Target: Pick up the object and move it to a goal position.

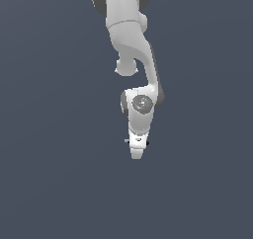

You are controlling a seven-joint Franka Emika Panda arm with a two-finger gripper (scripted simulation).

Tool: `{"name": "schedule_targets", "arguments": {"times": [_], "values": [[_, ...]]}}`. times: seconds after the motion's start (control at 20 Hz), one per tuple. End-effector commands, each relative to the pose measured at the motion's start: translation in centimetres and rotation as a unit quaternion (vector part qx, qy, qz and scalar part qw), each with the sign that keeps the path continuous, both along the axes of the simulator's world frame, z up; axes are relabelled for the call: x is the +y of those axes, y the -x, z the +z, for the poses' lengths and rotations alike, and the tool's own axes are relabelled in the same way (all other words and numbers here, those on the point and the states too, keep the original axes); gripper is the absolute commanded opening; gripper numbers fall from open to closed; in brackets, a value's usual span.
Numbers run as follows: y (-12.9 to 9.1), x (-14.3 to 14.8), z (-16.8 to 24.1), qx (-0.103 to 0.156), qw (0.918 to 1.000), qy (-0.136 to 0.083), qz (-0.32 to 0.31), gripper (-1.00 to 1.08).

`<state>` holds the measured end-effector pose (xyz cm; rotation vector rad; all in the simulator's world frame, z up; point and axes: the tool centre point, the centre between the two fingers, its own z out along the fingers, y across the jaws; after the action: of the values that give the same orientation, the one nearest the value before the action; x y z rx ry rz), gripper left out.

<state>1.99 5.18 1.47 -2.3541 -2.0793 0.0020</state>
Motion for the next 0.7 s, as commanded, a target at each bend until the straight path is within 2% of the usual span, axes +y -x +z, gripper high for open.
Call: {"name": "schedule_targets", "arguments": {"times": [0.0,0.35,0.65], "values": [[0.1,-0.1,0.7,-0.001,1.0000,0.000,0.000,-1.00],[0.7,-0.8,4.4,-0.001,1.0000,0.001,0.000,-1.00],[1.7,-1.7,9.8,0.000,1.0000,0.001,0.001,-1.00]]}}
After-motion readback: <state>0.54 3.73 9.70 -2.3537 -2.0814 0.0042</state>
